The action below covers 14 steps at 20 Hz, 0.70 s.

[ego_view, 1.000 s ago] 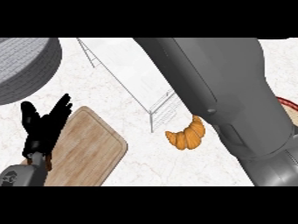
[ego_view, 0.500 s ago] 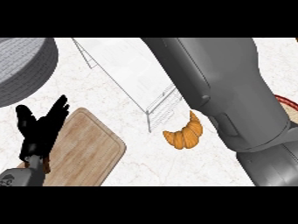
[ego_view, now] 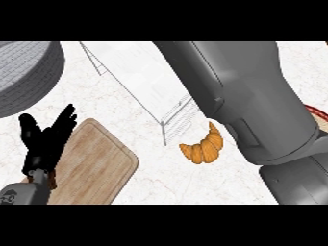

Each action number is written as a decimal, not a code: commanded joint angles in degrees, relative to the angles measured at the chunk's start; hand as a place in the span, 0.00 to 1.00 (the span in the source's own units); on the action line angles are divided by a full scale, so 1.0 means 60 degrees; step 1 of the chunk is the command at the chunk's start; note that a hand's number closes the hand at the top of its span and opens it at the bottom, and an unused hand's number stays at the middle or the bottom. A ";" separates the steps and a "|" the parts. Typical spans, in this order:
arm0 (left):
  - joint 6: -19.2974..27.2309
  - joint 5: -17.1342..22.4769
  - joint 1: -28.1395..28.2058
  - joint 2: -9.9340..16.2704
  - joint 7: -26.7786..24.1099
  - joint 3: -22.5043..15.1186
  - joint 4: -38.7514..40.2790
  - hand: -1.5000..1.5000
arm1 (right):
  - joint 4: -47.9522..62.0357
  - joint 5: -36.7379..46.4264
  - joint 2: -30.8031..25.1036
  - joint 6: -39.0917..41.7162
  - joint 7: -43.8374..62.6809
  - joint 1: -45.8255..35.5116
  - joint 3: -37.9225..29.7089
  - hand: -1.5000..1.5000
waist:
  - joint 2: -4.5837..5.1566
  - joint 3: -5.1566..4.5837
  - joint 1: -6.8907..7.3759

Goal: Pick the lemon from the placemat and place it in the tiered shelf

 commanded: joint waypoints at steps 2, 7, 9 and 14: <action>-0.0249 0.0166 0.0022 0.0001 0.0079 0.0135 0.0586 0.50 | 0.0472 -0.0199 0.0075 -0.0032 0.1229 -0.0093 0.0099 1.00 | 0.0009 -0.0088 -0.0154; -0.0171 0.0167 0.0088 -0.0012 0.0266 0.0112 0.0211 0.50 | -0.0338 0.0425 0.0070 -0.2519 0.1821 0.0004 -0.0611 0.00 | 0.0036 -0.0081 -0.0195; -0.0200 0.0064 0.0604 -0.0090 0.0072 -0.0021 0.0135 0.50 | -0.0510 0.0574 -0.0027 -0.2738 0.1886 0.0044 -0.0800 0.00 | 0.0007 -0.0080 -0.0178; -0.0071 0.0107 0.0406 -0.0173 -0.0021 0.0157 0.0239 0.50 | -0.1307 0.0541 0.0072 -0.3778 0.1611 0.0138 -0.1355 0.00 | -0.0018 -0.0077 -0.0264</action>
